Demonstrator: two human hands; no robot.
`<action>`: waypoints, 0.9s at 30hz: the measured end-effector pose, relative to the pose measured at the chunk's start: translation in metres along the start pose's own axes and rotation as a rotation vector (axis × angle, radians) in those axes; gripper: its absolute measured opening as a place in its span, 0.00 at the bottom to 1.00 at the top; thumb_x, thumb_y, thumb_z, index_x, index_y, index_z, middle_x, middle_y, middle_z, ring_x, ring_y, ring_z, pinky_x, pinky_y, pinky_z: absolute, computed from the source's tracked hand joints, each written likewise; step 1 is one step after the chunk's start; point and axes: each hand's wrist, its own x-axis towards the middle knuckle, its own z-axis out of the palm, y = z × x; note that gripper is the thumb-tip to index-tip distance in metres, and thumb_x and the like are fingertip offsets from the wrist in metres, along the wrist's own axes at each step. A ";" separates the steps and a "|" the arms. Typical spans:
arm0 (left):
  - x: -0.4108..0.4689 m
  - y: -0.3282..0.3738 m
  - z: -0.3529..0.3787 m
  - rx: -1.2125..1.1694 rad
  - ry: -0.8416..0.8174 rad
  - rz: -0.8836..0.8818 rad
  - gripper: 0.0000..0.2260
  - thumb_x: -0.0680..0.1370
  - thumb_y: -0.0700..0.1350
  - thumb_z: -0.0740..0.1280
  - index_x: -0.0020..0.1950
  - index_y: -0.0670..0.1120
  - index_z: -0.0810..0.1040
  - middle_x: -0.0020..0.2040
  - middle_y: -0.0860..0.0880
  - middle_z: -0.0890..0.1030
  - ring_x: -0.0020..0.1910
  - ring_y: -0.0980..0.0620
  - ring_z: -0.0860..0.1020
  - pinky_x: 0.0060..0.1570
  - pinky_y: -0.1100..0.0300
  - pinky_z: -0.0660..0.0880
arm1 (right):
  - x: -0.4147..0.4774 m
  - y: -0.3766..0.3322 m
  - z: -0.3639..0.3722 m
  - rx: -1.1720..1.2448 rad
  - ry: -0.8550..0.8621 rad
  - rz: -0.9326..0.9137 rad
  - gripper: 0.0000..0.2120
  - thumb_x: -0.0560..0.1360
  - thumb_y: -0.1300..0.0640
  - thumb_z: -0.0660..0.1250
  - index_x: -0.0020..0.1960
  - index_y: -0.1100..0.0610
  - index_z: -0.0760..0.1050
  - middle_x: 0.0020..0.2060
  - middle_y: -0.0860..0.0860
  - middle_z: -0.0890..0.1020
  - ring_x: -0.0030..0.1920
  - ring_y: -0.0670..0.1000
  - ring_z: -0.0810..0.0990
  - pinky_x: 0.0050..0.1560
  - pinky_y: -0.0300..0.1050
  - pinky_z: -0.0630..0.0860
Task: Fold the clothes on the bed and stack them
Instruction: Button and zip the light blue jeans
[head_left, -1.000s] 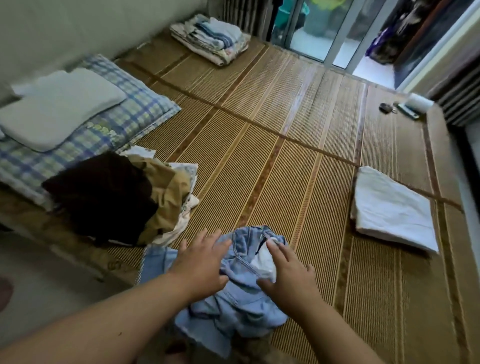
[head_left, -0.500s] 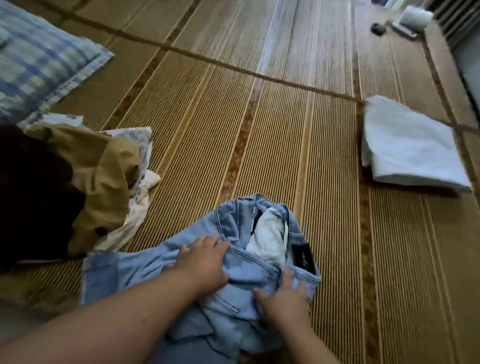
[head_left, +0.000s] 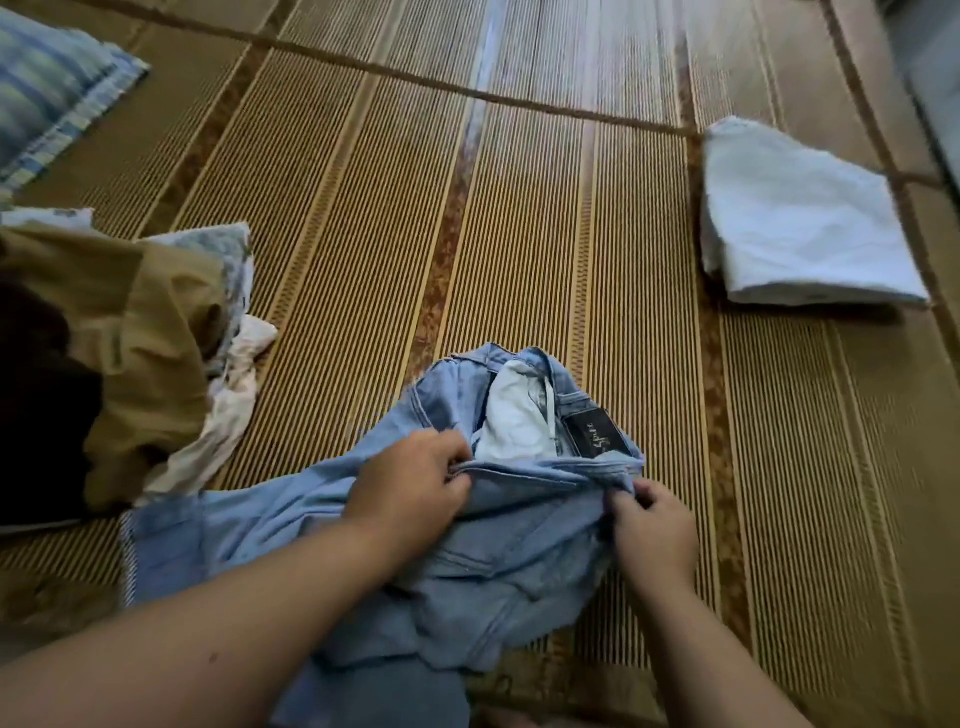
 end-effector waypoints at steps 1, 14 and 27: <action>-0.008 0.008 -0.004 -0.078 0.062 0.052 0.01 0.74 0.48 0.67 0.43 0.54 0.76 0.41 0.53 0.76 0.45 0.51 0.76 0.45 0.54 0.73 | 0.001 -0.007 -0.008 0.084 0.019 0.013 0.08 0.77 0.59 0.65 0.41 0.49 0.75 0.40 0.52 0.81 0.42 0.54 0.79 0.44 0.53 0.78; -0.062 0.091 0.048 0.017 -0.241 0.368 0.19 0.77 0.52 0.51 0.54 0.49 0.79 0.52 0.47 0.76 0.52 0.46 0.73 0.47 0.57 0.70 | -0.027 -0.016 -0.022 0.088 -0.442 0.238 0.27 0.68 0.69 0.71 0.66 0.59 0.71 0.50 0.54 0.82 0.46 0.52 0.81 0.48 0.49 0.79; 0.045 0.016 0.042 -0.174 -0.307 -0.414 0.59 0.67 0.50 0.78 0.74 0.57 0.29 0.73 0.40 0.63 0.62 0.42 0.72 0.60 0.51 0.70 | 0.016 -0.019 0.007 0.127 -0.318 0.038 0.50 0.62 0.35 0.73 0.76 0.48 0.53 0.68 0.56 0.69 0.66 0.58 0.71 0.65 0.58 0.71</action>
